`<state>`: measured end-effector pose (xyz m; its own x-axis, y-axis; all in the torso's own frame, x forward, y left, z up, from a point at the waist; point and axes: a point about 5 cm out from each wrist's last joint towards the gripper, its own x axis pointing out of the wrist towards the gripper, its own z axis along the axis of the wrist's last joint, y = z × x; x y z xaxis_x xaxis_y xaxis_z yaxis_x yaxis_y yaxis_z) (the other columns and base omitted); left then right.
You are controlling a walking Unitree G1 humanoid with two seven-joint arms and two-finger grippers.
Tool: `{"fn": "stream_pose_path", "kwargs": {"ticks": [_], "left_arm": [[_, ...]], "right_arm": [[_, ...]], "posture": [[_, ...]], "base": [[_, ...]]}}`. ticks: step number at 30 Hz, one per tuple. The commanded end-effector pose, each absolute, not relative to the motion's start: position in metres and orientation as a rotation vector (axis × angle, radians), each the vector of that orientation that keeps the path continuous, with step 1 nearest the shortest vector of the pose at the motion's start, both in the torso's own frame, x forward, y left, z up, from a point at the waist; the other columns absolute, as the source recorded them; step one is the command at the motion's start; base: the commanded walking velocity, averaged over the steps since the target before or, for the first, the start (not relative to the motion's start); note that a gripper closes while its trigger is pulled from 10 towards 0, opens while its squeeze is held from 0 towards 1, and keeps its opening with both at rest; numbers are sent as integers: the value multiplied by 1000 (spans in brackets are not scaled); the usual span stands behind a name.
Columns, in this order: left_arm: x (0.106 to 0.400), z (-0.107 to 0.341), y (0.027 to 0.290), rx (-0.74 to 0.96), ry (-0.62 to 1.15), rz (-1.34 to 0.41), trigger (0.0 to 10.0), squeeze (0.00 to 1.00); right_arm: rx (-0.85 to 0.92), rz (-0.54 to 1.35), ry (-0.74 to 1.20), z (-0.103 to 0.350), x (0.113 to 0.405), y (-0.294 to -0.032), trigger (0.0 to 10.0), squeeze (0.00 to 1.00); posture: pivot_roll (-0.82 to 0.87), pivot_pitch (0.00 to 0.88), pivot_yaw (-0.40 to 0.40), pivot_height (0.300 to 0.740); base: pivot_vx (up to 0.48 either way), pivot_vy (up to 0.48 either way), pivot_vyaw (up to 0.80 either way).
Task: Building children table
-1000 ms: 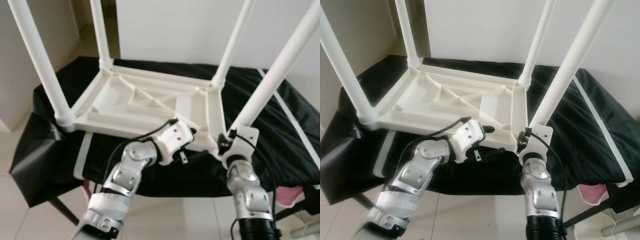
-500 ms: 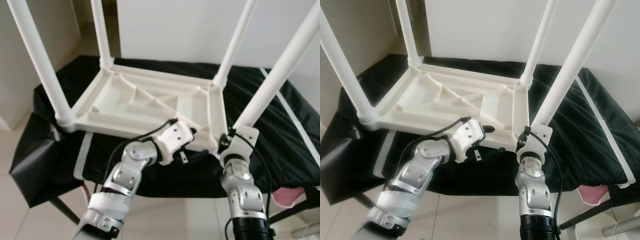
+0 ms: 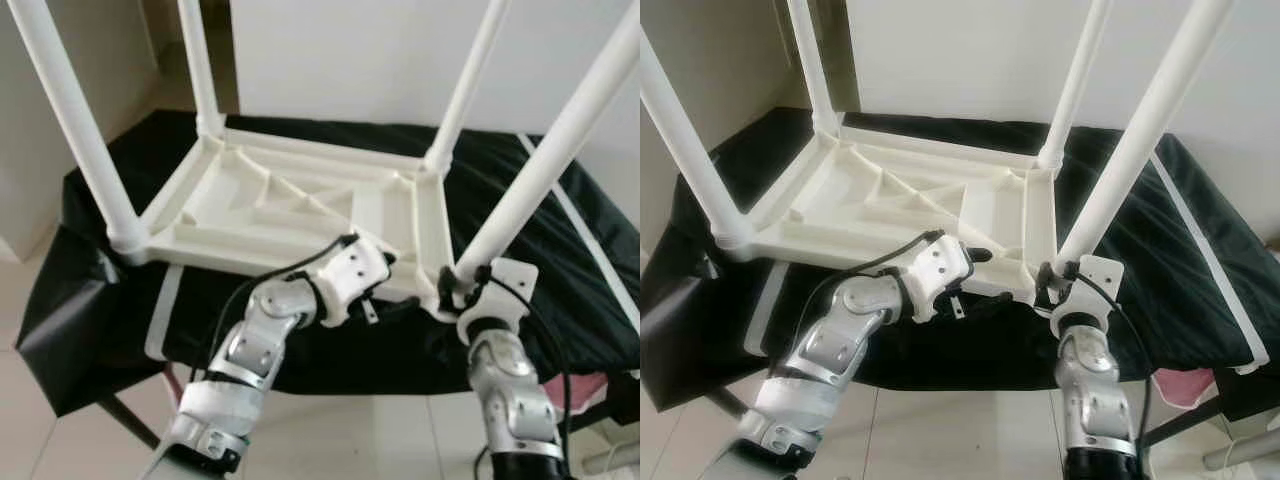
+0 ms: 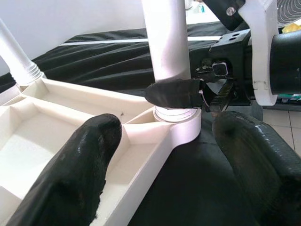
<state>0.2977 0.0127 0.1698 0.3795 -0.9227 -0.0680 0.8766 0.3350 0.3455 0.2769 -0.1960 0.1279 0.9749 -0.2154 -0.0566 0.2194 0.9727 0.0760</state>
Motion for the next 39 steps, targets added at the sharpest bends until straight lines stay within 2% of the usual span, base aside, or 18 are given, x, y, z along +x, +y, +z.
{"fn": "stream_pose_path", "kwargs": {"ticks": [1,2,3,5,10,11,19,27,28,30,31,39], "left_arm": [[303,171,13,350,-163,-1071,10000,0],[304,171,13,350,-164,-1070,10000,0],[304,171,14,351,-164,-1069,10000,0],[306,172,14,355,-167,-1067,10000,0],[307,173,14,357,-169,-1067,10000,0],[307,174,15,361,-170,-1065,10000,0],[309,174,17,372,-171,-1059,10000,0],[309,175,18,382,-172,-1057,10000,0],[309,175,18,383,-172,-1056,10000,0],[309,176,18,383,-173,-1055,10000,0],[309,176,18,383,-174,-1053,10000,0],[310,177,20,380,-171,-1039,10000,0]], "right_arm": [[86,-188,49,126,275,-200,10000,1000],[77,-126,47,125,274,-204,10000,875],[68,-66,45,124,274,-207,10000,0],[12,58,41,124,275,-210,10000,0],[-52,192,47,124,277,-214,10000,0],[-74,266,60,123,278,-217,10000,0],[-174,432,69,127,294,-224,10000,0],[-242,519,91,129,309,-231,10000,0],[-246,536,105,127,310,-231,2471,0],[-247,548,114,126,311,-232,2471,0],[-257,563,125,124,310,-232,0,0],[-243,600,178,111,303,-236,0,0]], "posture": [[-38,0,-66,740],[-37,0,-66,740],[-37,0,-63,740],[-36,0,-62,740],[-32,0,-59,740],[-27,0,-56,740],[-14,0,-48,740],[-2,0,-43,740],[4,0,-45,740],[4,0,-45,740],[13,0,-51,740],[10,0,-55,740]], "base": [[0,0,0],[0,0,0],[0,0,0],[0,0,0],[0,0,0],[0,0,0],[0,0,0],[0,0,0],[0,0,0],[0,0,0],[0,0,0],[0,0,0]]}}
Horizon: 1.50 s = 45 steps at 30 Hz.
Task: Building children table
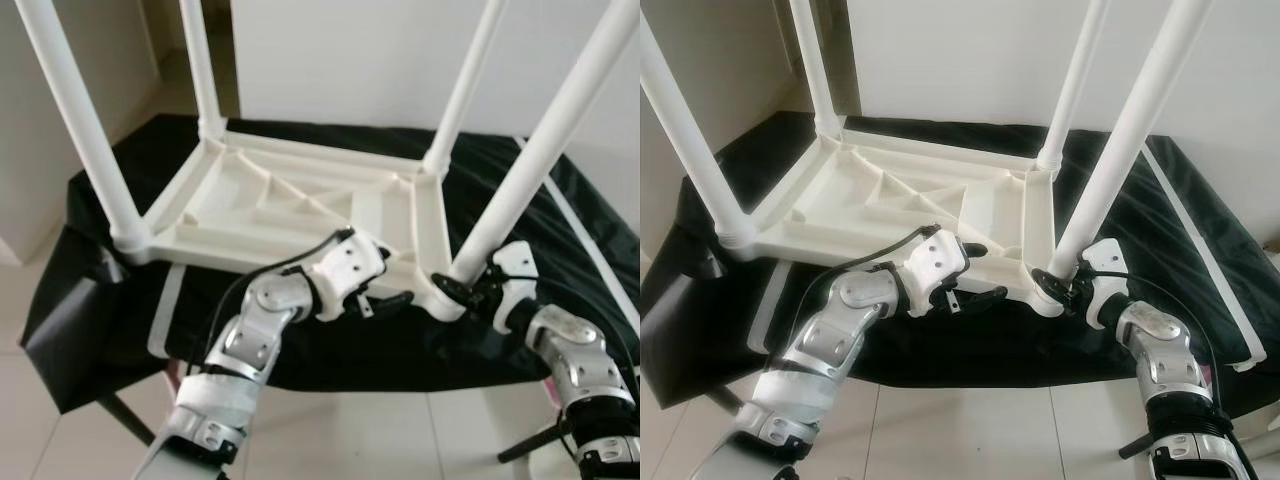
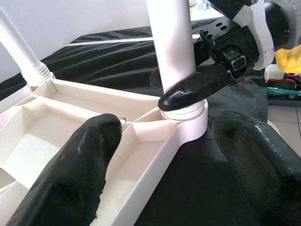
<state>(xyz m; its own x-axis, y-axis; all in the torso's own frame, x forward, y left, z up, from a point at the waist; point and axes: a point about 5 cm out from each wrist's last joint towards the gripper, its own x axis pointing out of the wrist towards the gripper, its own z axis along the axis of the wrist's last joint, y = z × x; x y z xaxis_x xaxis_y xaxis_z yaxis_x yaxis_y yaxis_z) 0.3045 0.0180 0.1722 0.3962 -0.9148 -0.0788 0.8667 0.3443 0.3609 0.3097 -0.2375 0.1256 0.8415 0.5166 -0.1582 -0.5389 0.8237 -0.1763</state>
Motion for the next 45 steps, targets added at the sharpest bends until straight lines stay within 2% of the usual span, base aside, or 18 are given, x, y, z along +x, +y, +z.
{"fn": "stream_pose_path", "kwargs": {"ticks": [1,4,5,6,13,14,23,24,27,32,36,38,45], "left_arm": [[311,178,20,377,-171,-1033,10000,0],[313,179,20,371,-173,-1027,10000,0],[314,180,20,370,-175,-1023,10000,0],[314,180,20,369,-176,-1023,10000,0],[312,178,18,366,-175,-1032,10000,0],[311,177,17,365,-175,-1037,10000,0],[311,177,17,362,-173,-1041,10000,0],[311,177,17,362,-171,-1044,10000,0],[311,176,17,364,-170,-1046,10000,0],[310,174,13,358,-165,-1059,10000,0],[309,174,13,357,-164,-1062,10000,0],[308,173,11,355,-164,-1067,10000,0],[309,174,11,356,-169,-1067,10000,0]], "right_arm": [[-225,585,185,108,302,-240,0,0],[-202,563,186,108,301,-244,0,0],[-188,536,177,109,301,-246,6471,0],[-172,514,171,110,301,-247,10000,0],[-127,427,134,116,302,-244,10000,0],[-123,365,134,116,302,-240,10000,0],[-96,219,133,112,298,-231,10000,0],[-83,147,145,109,295,-227,10000,0],[-70,94,156,106,294,-225,10000,0],[21,-255,182,97,284,-211,10000,0],[55,-372,186,96,282,-209,10000,0],[104,-527,188,96,279,-200,10000,0],[130,-438,179,102,284,-181,10000,0]], "posture": [[7,0,-58,740],[0,3,-57,740],[-7,7,-57,740],[-7,7,-57,740],[-27,15,-58,740],[-31,18,-55,740],[-40,27,-51,740],[-45,29,-47,740],[-48,32,-46,740],[-61,36,-43,740],[-62,34,-42,740],[-62,32,-43,740],[-63,30,-40,740]], "base": [[0,0,0],[0,0,0],[0,0,0],[0,0,0],[0,0,0],[0,0,0],[0,0,0],[0,0,0],[0,0,0],[0,0,0],[0,0,0],[0,0,0],[0,0,0]]}}
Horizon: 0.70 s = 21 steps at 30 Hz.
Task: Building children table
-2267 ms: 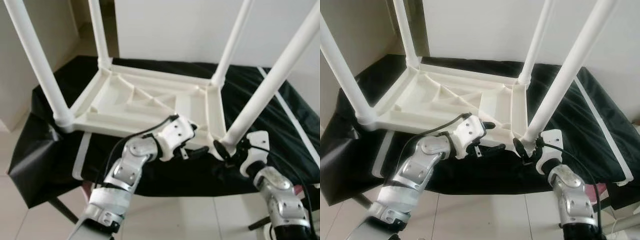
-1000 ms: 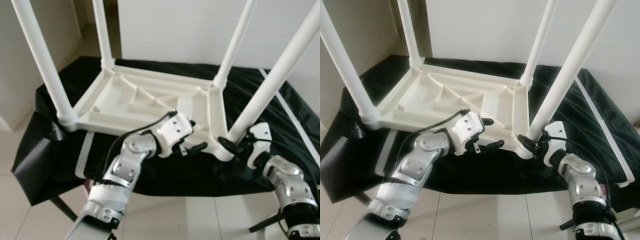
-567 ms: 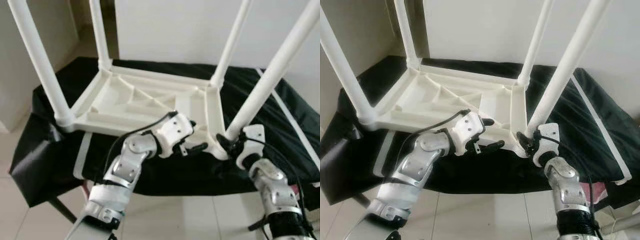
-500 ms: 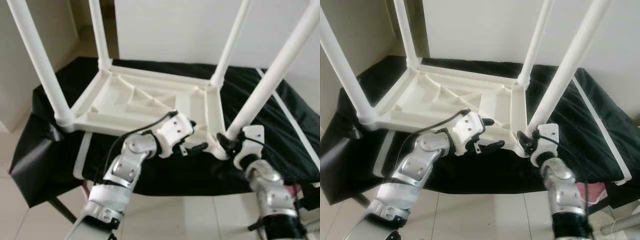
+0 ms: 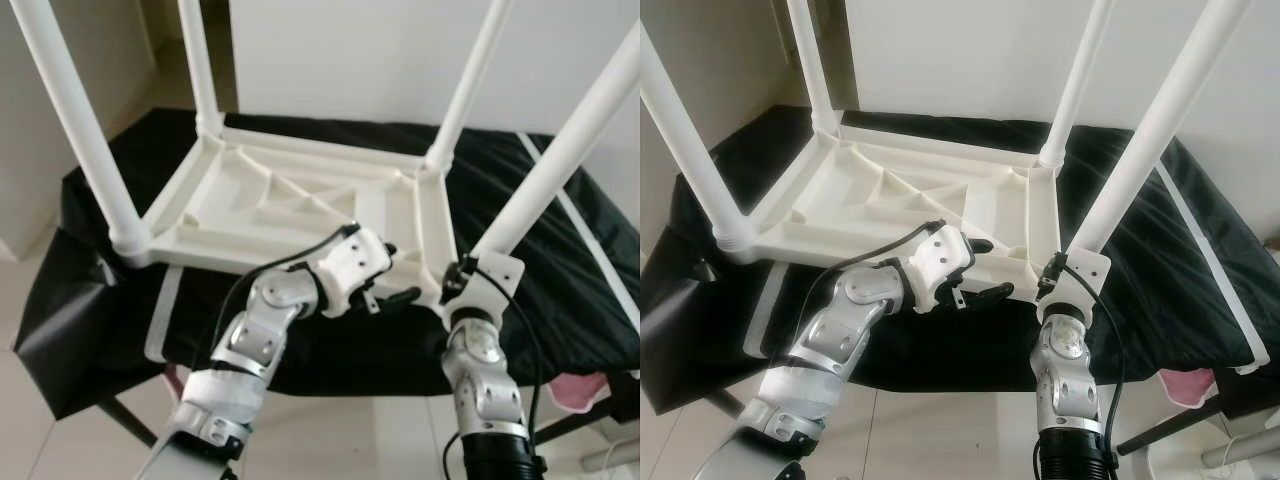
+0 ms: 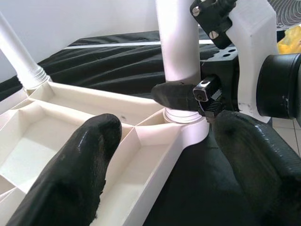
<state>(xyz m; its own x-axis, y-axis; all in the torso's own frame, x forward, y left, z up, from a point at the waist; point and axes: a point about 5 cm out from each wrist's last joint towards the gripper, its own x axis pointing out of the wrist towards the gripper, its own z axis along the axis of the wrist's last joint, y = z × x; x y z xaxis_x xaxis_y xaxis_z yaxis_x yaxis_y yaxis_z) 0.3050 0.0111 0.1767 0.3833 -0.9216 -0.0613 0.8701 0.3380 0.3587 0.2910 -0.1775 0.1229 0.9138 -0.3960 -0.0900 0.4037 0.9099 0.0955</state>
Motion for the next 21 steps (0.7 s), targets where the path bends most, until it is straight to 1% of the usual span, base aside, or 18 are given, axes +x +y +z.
{"fn": "stream_pose_path", "kwargs": {"ticks": [1,12,13,14,15,21], "left_arm": [[309,175,11,359,-171,-1066,10000,0],[309,174,12,369,-172,-1054,10000,0],[309,174,12,371,-172,-1052,10000,0],[309,174,12,371,-172,-1052,10000,0],[309,174,12,370,-172,-1051,10000,0],[309,173,13,371,-171,-1049,10000,0]], "right_arm": [[121,-437,177,103,285,-182,10000,0],[103,-471,174,107,283,-183,10000,0],[103,-470,159,109,283,-184,10000,812],[103,-470,159,109,283,-184,10000,812],[111,-450,143,112,283,-184,10000,1000],[103,-406,102,118,283,-187,10000,1000]], "posture": [[-62,30,-42,740],[-57,33,-47,740],[-55,32,-50,740],[-55,32,-50,740],[-55,32,-51,740],[-57,32,-51,740]], "base": [[0,0,0],[0,0,0],[0,0,0],[0,0,0],[0,0,0],[0,0,0]]}}
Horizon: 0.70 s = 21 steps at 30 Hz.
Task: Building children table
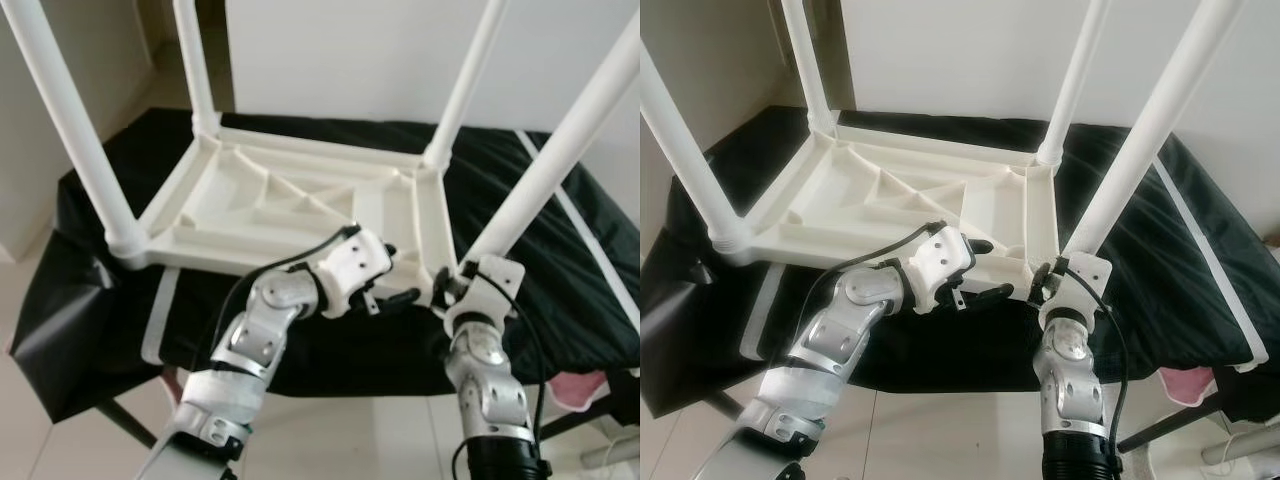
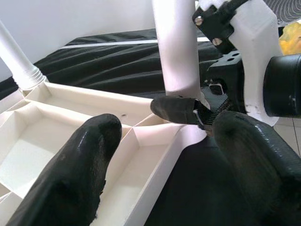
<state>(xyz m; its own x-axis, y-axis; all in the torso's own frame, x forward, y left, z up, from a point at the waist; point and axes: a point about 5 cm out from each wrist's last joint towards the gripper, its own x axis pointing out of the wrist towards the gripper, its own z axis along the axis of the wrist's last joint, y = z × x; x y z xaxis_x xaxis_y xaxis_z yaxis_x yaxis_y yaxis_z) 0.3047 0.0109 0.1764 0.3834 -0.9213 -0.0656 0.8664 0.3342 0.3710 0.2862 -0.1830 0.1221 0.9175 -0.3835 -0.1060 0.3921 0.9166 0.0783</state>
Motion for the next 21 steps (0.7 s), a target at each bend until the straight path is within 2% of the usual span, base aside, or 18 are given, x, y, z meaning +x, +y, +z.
{"fn": "stream_pose_path", "kwargs": {"ticks": [1,5,6,8,9,10,13,21], "left_arm": [[309,173,13,371,-171,-1049,10000,0],[308,172,12,373,-172,-1050,10000,0],[308,172,13,374,-172,-1050,10000,0],[308,172,13,374,-172,-1050,10000,0],[308,171,13,377,-171,-1049,10000,0],[308,171,13,377,-171,-1049,10000,0],[307,170,14,385,-170,-1051,10000,0],[308,170,14,393,-171,-1055,10000,0]], "right_arm": [[103,-406,102,118,283,-187,10000,1000],[89,-320,62,122,280,-196,10000,1000],[77,-242,46,123,278,-200,10000,800],[77,-242,46,123,278,-200,10000,800],[64,-167,39,123,278,-204,10000,0],[64,-167,39,123,278,-204,10000,0],[13,4,19,129,281,-214,10000,0],[-123,296,64,132,284,-217,10000,0]], "posture": [[-57,32,-51,740],[-57,25,-55,740],[-56,23,-55,740],[-56,23,-55,740],[-56,22,-53,740],[-56,22,-53,740],[-51,13,-49,740],[-49,2,-46,740]], "base": [[0,0,0],[0,0,0],[0,0,0],[0,0,0],[0,0,0],[0,0,0],[0,0,0],[0,0,0]]}}
